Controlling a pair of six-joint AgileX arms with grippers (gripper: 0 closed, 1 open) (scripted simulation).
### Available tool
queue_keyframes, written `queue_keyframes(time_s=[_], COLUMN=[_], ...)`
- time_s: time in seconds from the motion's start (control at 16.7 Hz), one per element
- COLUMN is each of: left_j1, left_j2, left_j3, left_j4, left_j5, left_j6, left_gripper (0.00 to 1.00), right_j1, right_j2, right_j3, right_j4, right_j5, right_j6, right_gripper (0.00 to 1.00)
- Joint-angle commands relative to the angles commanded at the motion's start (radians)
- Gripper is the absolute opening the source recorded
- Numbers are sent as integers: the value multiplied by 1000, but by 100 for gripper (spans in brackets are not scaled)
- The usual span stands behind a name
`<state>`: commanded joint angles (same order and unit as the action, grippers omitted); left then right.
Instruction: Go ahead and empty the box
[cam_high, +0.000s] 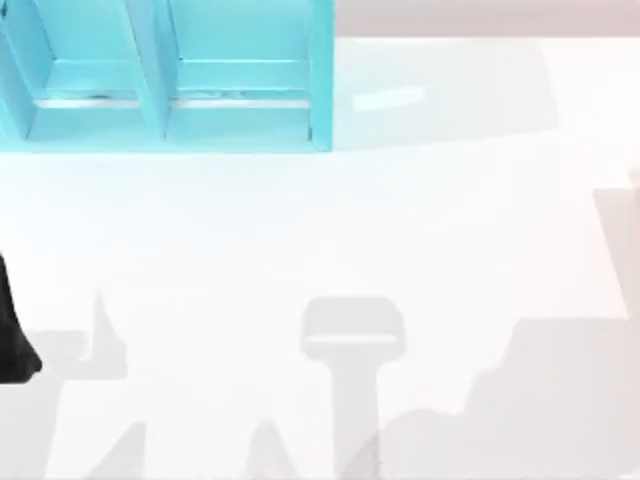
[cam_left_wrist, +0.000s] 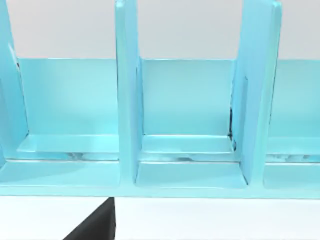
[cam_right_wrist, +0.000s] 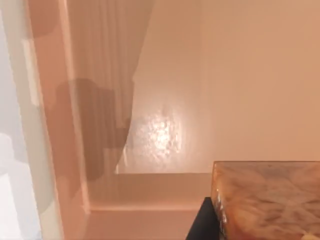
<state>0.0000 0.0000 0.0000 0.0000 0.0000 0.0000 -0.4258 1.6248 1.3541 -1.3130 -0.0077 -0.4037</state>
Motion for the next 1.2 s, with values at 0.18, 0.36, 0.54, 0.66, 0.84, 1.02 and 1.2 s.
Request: queue_keyframes(time_s=[0.18, 0.36, 0.54, 0.66, 0.84, 1.02, 1.2], left_j1=[0, 0, 0, 0, 0, 0, 0], left_j2=[0, 0, 0, 0, 0, 0, 0], left_j3=[0, 0, 0, 0, 0, 0, 0], left_j4=[0, 0, 0, 0, 0, 0, 0], left_j5=[0, 0, 0, 0, 0, 0, 0], left_j6=[0, 0, 0, 0, 0, 0, 0], left_gripper=[100, 100, 100, 100, 100, 100, 100], right_j1=[154, 376, 638, 814, 1040, 1180, 1224], right_j2=[7, 5, -6, -20, -44, -69, -80], right_j3=[-41, -104, -185, -245, -332, -399, -423], right_j4=[33, 86, 154, 205, 278, 336, 357], right_j5=[1, 3, 4, 6, 7, 8, 9], right_j6=[154, 375, 638, 813, 1039, 1179, 1223], right_gripper=[0, 0, 0, 0, 0, 0, 0])
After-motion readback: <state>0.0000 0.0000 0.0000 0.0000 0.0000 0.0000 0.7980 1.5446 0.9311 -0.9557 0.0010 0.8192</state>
